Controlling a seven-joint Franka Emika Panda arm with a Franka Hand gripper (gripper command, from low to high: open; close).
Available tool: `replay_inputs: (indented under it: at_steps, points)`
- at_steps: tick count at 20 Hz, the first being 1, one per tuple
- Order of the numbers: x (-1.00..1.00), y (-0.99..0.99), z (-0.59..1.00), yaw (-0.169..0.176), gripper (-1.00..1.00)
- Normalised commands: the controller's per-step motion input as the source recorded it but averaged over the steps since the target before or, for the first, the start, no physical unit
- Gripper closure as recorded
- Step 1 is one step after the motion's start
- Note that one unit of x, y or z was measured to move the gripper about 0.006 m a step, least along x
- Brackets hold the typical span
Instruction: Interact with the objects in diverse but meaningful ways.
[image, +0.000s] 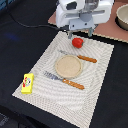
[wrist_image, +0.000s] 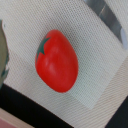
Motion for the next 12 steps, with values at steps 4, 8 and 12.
replay_inputs:
  at_steps: [4,8,12]
  points:
    - [-0.18,0.21,-0.43,-0.054,-1.0]
    - [-0.31,0.34,-0.21,-0.042,-1.0]
    - [-0.2,0.33,-0.17,-0.072,-1.0]
